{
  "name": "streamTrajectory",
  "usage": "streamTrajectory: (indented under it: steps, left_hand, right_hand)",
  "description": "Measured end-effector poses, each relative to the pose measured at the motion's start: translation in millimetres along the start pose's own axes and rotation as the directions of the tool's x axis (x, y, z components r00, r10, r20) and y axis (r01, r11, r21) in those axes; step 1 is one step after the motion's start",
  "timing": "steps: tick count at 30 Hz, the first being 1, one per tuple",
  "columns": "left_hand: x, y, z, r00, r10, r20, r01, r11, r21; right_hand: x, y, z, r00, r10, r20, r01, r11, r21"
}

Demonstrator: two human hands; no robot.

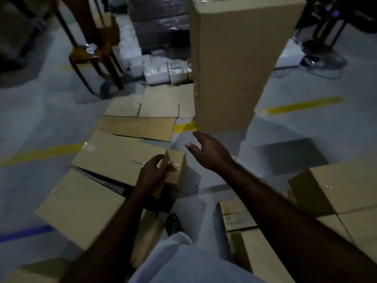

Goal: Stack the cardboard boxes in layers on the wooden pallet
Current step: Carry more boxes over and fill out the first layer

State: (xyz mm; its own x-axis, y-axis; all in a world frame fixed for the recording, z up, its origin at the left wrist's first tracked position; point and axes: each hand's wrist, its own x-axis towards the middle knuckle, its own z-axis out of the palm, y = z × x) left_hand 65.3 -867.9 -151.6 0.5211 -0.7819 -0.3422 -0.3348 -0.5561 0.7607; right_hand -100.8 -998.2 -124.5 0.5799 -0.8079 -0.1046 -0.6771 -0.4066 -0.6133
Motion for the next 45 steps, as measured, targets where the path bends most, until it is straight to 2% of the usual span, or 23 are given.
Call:
streamTrajectory:
  steps: [7,13,22,27,36,41,43,45]
  left_hand:
    - [45,-54,-58,0.979,-0.157,-0.127,0.138,0.98,-0.143]
    - [76,-104,-98,0.915,-0.316,-0.252,0.244,0.929,-0.279]
    - [122,-180,-123,0.781,-0.542,-0.31,0.414,0.821,-0.392]
    - [175,-237,-108,0.682,-0.661,-0.312,0.525,0.74,-0.421]
    - [249,-313,-62,0.583,-0.779,-0.231,0.586,0.599,-0.545]
    - [276,-327,-43,0.547,-0.814,-0.198,0.567,0.533,-0.627]
    - [279,-327,-34,0.532,-0.826,-0.185,0.552,0.504,-0.665]
    - [283,-325,-30,0.485,-0.852,-0.198,0.55,0.473,-0.688]
  right_hand:
    - [78,-66,57,0.984,-0.103,0.148,0.118,0.988,-0.102]
    - [129,-101,116,0.948,-0.143,0.285,0.19,0.971,-0.145]
    - [218,-117,224,0.821,-0.182,0.541,0.346,0.913,-0.217]
    - [296,-99,315,0.743,-0.128,0.657,0.369,0.897,-0.242]
    - [360,-67,432,0.754,-0.056,0.654,0.365,0.864,-0.347]
    - [386,-65,447,0.79,0.04,0.612,0.307,0.838,-0.451]
    - [394,-58,446,0.775,0.054,0.63,0.316,0.83,-0.46]
    - [399,-52,445,0.737,0.045,0.674,0.327,0.85,-0.414]
